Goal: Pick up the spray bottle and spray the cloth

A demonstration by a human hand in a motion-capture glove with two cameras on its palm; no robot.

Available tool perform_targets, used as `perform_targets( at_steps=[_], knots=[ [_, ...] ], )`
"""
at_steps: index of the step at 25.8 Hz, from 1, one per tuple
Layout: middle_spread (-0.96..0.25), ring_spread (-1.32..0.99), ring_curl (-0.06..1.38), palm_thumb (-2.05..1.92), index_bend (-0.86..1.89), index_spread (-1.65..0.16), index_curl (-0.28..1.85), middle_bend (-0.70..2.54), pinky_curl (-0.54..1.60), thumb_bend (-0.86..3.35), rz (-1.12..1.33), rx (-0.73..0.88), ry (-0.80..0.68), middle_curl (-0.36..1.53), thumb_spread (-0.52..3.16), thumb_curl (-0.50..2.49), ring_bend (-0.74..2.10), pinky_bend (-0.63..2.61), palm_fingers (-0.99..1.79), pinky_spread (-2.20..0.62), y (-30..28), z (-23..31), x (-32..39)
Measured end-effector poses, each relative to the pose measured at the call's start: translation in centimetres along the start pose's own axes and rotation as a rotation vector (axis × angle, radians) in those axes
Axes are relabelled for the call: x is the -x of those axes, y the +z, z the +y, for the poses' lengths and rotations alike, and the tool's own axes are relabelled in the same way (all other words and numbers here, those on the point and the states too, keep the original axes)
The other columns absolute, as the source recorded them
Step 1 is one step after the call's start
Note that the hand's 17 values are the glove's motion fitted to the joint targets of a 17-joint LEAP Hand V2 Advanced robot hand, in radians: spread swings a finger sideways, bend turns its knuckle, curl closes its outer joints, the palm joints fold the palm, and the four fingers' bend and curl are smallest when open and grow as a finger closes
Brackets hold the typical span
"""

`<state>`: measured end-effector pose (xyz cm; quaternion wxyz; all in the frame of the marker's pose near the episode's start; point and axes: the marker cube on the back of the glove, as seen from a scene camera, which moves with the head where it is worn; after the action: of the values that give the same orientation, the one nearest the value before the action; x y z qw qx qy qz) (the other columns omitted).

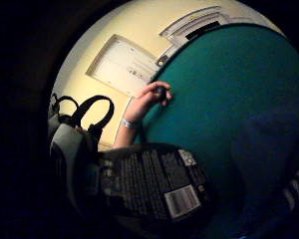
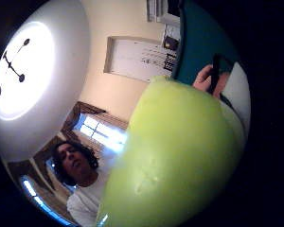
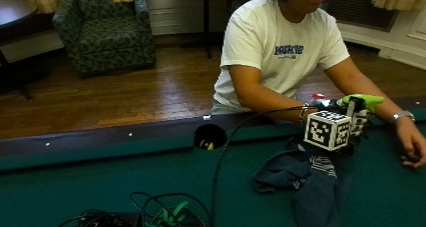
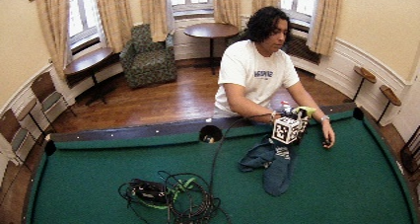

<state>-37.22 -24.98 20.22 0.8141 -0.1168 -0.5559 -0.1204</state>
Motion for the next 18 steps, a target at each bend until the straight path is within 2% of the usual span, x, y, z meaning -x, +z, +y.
perform_targets(
  at_steps=[6, 18],
  knots=[
    [-0.21, -0.21, 0.48, 0.9, 0.38, -0.26, 0.61, 0.67, 0.4, -0.03, -0.004, -0.09, 0.029, 0.56, 0.27, 0.84, 0.75, 0.37, 1.39, -0.32, 0.5, -1.5, -0.9],
    [-0.21, -0.23, 0.48, 0.89, 0.4, -0.26, 0.61, 0.68, 0.4, -0.03, 0.01, -0.158, 0.049, 0.56, 0.25, 0.84, 0.74, 0.38, 1.4, -0.33, 1.1, -5.5, -2.4]
  ],
)
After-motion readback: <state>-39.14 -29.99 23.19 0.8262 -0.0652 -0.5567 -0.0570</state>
